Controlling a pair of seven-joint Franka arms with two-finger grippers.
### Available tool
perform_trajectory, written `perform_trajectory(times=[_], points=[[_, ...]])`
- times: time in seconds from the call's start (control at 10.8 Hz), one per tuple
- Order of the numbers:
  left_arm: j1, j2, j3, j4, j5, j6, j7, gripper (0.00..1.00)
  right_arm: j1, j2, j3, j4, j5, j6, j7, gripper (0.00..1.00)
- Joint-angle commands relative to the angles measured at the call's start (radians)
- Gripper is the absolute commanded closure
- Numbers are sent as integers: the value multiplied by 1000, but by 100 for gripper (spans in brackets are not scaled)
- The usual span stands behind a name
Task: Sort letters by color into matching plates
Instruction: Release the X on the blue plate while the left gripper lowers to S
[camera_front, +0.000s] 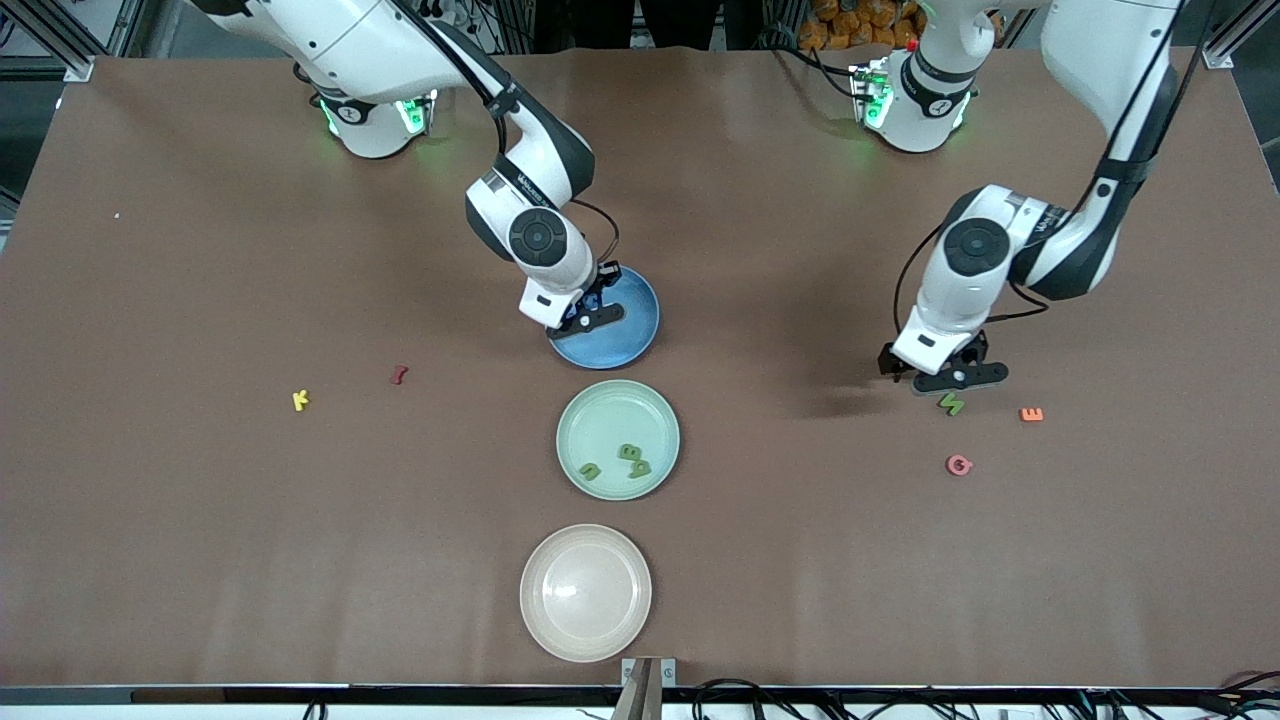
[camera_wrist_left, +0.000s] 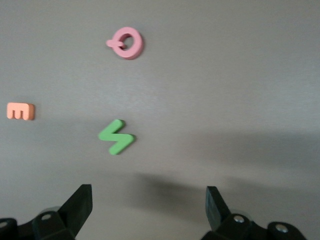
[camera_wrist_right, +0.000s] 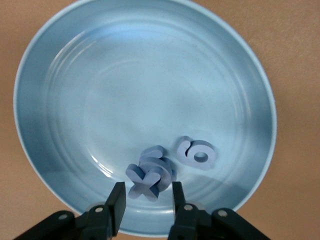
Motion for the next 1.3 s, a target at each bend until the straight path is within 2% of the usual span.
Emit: perform_trajectory(times=[0.0, 0.19, 0.37, 0.56, 0.74, 1.02, 1.11, 1.21], points=[[243, -7, -150, -17, -71, -5, 200, 0, -6, 12, 1, 30, -6, -7, 18, 51], [278, 33, -155, 3, -77, -5, 201, 0, -11, 8, -2, 42, -1, -19, 18, 51], [305, 94, -155, 50, -135, -4, 182, 0, -32, -17, -4, 43, 1, -45, 14, 51], [305, 126, -153, 90, -213, -4, 91, 0, -72, -66, 2, 43, 2, -101, 12, 50], [303, 154, -153, 136, -233, -4, -59, 0, -102, -129, 11, 46, 4, -160, 12, 47], [278, 217, -151, 207, -226, -4, -319, 0, -145, -225, 11, 66, 4, -288, 5, 32], [275, 228, -150, 212, -226, -5, -354, 0, -170, -253, 11, 86, 4, -345, 5, 5], [275, 235, -148, 210, -224, -5, -381, 0, -188, -284, 10, 115, 4, -417, 3, 0]])
